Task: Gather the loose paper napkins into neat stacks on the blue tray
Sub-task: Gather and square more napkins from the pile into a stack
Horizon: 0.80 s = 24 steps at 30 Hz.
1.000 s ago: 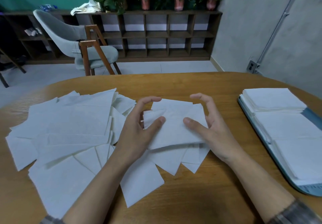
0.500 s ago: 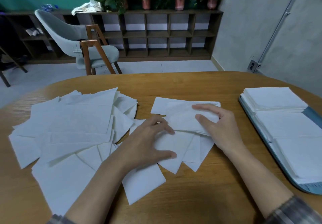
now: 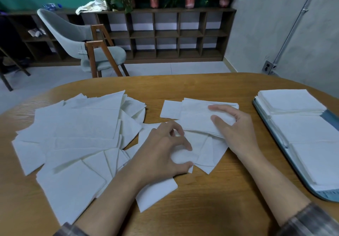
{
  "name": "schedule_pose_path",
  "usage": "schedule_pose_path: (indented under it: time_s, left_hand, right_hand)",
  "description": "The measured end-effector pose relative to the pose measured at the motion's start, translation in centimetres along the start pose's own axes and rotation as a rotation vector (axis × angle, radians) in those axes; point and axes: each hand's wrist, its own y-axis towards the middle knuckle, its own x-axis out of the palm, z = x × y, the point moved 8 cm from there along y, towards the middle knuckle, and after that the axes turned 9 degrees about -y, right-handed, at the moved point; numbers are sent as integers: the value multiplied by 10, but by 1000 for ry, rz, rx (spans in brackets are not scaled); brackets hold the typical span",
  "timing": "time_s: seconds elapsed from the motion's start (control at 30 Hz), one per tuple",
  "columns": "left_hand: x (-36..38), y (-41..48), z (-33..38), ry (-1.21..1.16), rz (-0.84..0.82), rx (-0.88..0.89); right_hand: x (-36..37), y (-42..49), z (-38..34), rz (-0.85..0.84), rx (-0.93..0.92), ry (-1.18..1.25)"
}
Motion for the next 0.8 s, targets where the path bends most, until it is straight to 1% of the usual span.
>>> schedule_pose_path:
  time_s: [0.07,0.2,0.4,0.53,0.63,0.8]
  left_hand:
    - [3,1,4,-41,1,26]
    - [-5,3,4,-197,4,13]
    - [-22,0,-4,-366,101,-86]
    - [-24,-1,-15,-411,99,-158]
    - [-27,-1,-11,-421,130,-122]
    - [-40,-2,1,-524,267,-6]
  right_hand:
    - [0,1,0,-2,-2,1]
    - [2,1,-3,-41,-18,-15]
    - [6,-1,-9,-102,-32,6]
    - [6,-1,-11,-102,-48,-9]
    - [7,-1,-10,-105,-55,-24]
    - [4,-3,-18,-110,-78,18]
